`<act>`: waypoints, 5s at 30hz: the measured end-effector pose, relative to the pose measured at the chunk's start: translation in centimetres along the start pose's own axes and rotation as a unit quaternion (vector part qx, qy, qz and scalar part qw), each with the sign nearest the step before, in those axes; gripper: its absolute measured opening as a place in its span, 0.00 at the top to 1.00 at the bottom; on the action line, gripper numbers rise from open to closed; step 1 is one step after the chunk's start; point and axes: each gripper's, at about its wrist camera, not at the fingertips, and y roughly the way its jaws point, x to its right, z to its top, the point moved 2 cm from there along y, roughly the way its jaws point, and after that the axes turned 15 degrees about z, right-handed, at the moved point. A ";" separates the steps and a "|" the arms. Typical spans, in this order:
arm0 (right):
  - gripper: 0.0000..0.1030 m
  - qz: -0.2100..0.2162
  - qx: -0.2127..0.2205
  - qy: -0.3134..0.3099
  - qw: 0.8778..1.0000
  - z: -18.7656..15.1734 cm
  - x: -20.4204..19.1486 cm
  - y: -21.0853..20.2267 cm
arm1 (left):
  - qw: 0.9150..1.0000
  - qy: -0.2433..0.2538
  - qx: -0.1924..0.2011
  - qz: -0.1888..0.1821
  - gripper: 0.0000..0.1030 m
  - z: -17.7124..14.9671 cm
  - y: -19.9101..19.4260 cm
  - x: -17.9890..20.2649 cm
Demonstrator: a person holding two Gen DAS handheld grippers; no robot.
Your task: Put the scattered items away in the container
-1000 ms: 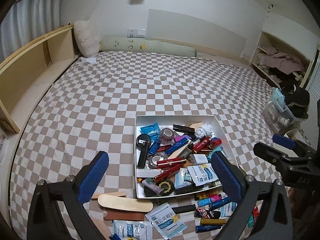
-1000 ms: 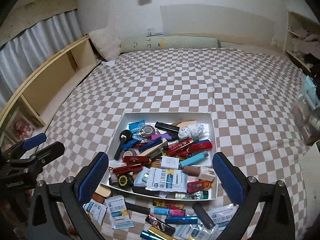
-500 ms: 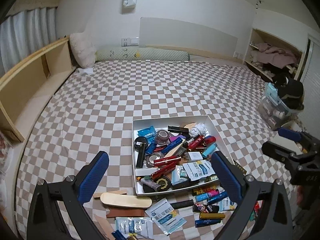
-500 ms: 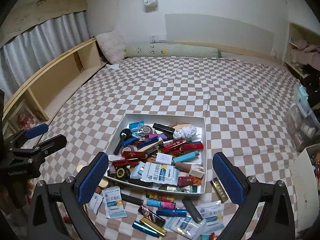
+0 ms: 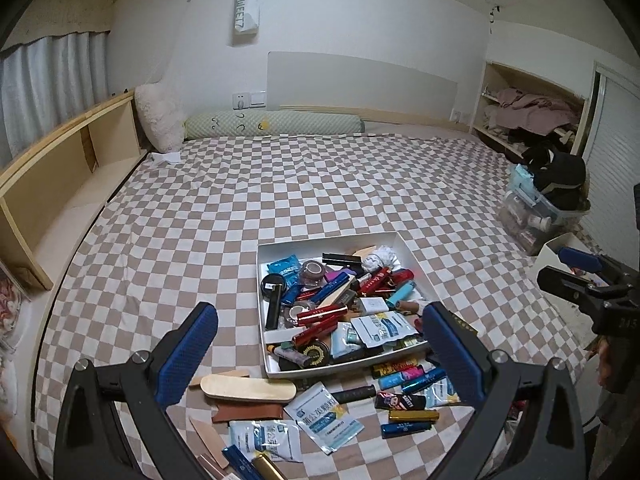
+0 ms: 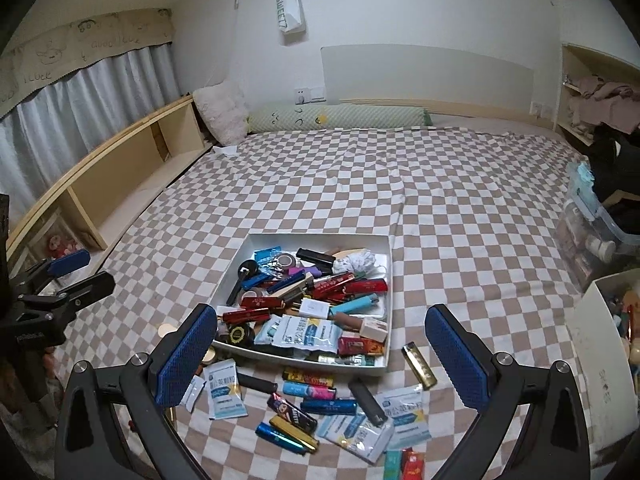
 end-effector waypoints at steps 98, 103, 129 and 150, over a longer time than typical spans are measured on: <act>0.00 0.088 -0.241 0.250 0.933 -16.3 6.2 9.9 | 0.967 0.135 -0.207 -0.060 0.21 -21.0 13.4 15.9; 0.00 0.103 -0.255 0.263 0.925 -16.5 4.9 11.3 | 0.964 0.108 -0.228 -0.080 0.21 -21.2 12.8 14.1; 0.10 -0.008 -0.289 0.317 0.903 -18.2 2.8 18.8 | 0.963 0.070 -0.253 -0.061 0.21 -22.1 11.0 6.1; 0.19 -0.020 -0.315 0.185 0.931 -18.3 1.6 19.1 | 0.963 0.065 -0.255 -0.062 0.21 -22.4 10.9 6.4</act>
